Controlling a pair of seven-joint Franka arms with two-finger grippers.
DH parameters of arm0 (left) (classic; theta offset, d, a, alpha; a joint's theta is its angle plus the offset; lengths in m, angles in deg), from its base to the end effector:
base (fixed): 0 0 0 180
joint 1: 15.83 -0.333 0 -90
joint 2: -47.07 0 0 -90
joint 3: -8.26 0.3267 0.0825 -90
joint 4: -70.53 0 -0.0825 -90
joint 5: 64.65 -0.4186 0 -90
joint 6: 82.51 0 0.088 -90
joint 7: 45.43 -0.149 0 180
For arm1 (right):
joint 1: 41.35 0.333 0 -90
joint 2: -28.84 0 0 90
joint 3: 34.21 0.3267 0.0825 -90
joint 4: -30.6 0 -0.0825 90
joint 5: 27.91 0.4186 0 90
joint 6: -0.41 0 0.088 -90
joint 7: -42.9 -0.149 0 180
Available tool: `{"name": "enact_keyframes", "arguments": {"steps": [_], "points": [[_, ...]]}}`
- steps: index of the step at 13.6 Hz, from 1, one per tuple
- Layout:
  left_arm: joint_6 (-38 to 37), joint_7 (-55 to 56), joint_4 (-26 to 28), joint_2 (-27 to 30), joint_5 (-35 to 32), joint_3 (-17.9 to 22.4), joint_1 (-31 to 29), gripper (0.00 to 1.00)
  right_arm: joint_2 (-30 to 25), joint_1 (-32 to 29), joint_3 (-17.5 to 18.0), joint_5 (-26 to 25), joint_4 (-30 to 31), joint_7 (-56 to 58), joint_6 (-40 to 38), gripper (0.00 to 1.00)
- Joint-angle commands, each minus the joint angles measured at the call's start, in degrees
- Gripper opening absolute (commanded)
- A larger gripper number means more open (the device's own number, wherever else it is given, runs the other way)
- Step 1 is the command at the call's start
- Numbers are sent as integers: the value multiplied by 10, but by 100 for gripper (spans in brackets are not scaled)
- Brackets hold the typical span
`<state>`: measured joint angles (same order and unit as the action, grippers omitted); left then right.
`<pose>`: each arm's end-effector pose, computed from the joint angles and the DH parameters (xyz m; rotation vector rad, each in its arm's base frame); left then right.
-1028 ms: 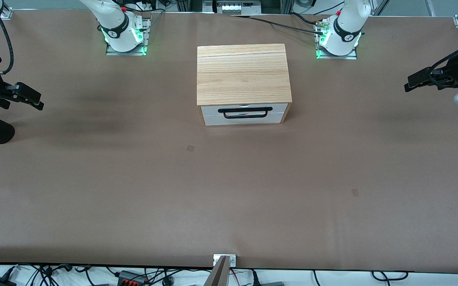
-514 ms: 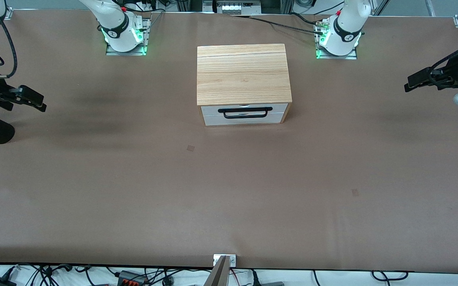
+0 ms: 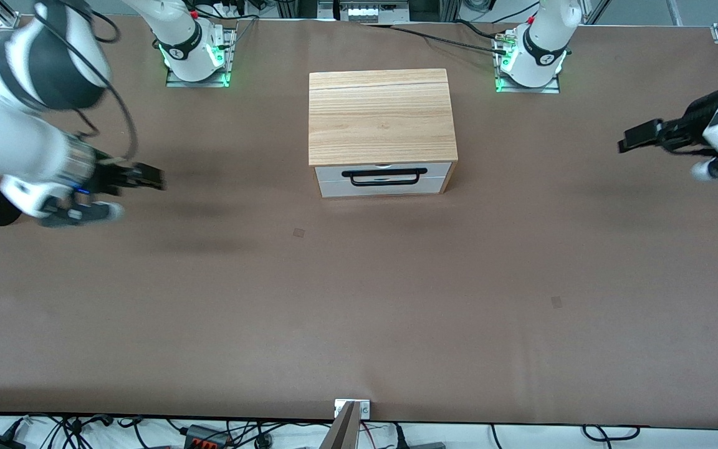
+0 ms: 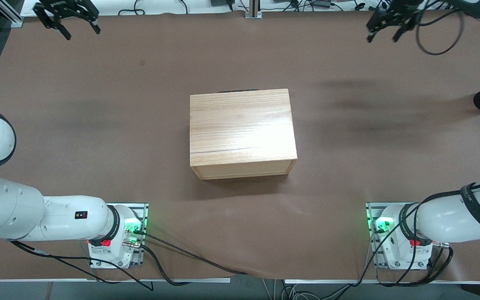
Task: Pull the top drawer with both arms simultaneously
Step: 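Move both grippers toward the black drawer handle from either end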
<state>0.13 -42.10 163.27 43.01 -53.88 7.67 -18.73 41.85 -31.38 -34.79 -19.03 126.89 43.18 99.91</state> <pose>0.5808 -0.0062 0.5222 2.9288 0.1428 -0.3667 0.6262 0.1246 0.4119 -2.9890 -0.1947 0.2735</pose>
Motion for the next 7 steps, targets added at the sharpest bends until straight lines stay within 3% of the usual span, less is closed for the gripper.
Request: {"name": "enact_keyframes", "arguments": {"steps": [1,3,7], "points": [[-5,-24,-32,-89,114,1,-10,100,47,23,-2,44,-9,-2,39,100],[28,-93,-25,-153,245,1,-15,100,81,27,-2,154,-9,9,44,100],[93,-218,29,-219,417,-7,-6,100,116,44,5,312,-4,73,66,100]]}}
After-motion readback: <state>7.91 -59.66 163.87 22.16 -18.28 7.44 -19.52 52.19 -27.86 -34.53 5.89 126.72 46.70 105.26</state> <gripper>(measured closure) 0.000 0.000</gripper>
